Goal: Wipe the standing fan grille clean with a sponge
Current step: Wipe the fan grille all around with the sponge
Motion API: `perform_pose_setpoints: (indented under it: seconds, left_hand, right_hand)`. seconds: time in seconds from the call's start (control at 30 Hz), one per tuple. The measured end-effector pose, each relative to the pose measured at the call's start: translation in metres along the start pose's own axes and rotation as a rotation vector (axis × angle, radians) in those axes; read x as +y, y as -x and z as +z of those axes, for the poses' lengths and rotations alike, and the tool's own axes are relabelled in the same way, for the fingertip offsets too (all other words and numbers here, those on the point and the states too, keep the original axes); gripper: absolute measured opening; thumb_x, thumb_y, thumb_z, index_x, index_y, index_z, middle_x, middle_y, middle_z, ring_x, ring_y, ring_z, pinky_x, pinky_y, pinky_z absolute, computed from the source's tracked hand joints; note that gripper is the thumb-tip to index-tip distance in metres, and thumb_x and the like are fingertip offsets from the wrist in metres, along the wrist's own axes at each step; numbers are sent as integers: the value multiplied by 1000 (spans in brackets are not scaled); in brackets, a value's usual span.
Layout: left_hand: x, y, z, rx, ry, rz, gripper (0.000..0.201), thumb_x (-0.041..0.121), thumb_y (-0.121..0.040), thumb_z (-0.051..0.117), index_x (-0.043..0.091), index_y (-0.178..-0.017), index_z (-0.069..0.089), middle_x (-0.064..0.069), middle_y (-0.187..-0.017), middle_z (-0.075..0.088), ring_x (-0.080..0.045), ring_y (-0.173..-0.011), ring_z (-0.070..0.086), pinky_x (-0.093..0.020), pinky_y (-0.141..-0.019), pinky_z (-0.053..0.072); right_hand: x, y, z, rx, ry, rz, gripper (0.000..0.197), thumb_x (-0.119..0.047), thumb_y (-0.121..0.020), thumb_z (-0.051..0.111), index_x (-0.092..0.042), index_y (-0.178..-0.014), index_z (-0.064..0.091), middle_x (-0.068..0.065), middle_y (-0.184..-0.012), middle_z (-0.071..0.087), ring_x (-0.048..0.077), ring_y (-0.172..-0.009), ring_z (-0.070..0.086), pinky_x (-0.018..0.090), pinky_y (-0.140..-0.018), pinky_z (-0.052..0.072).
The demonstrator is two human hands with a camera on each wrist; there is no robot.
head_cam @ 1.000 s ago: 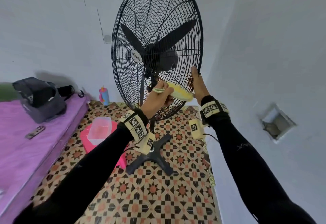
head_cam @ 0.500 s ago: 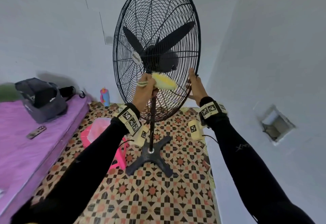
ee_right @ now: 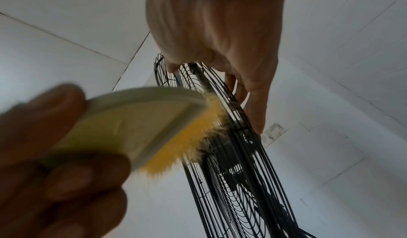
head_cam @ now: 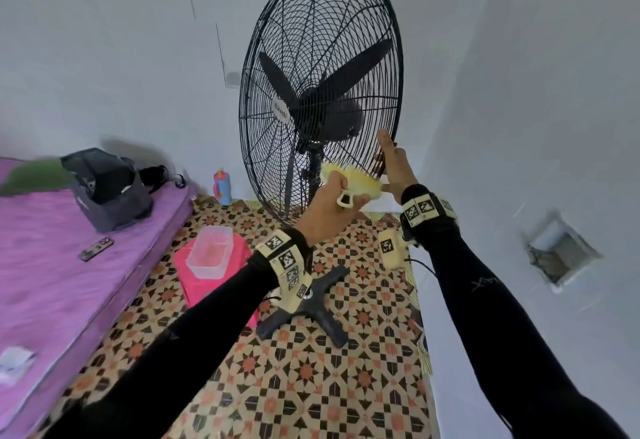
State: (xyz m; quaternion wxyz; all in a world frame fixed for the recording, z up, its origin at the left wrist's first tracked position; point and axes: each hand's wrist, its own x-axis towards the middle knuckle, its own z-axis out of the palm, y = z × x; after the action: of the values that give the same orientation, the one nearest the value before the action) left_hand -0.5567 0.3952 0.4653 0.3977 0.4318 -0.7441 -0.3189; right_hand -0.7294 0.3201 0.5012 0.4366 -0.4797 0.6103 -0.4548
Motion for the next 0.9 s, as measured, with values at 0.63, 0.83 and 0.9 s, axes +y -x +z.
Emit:
perform_pose_setpoints:
  seconds: [0.63,0.83,0.9]
  left_hand:
    - [18,2,-26,70,92,-122,23,33,-107,56,20,-98,40,-11,-93,50,-19,-75,43,-31,-64,42]
    - [16,-6,-37,237,189,-161,24,11,-106,55,21,-91,39,-7,-99,57,-12,-64,45,-12,-51,40]
    - [11,-6,-42,250,244,-179,24,10,-106,54,20,-90,39,-8,-94,59,-12,-64,46,-13,-51,41]
  right_hand:
    - [-5,8,7,-27,26,-12,91,-93,-73,44,-19,-124,36,3,-114,51,28,-111,55,54,-95,55]
    - [0,5,-1,-48,13,-1,89,-89,-78,45,-16,-128,37,0,-109,49,27,-110,54,54,-95,55]
    - [2,2,-3,-44,9,-8,84,-86,-82,44,-16,-127,37,-1,-105,48,26,-109,54,53,-95,55]
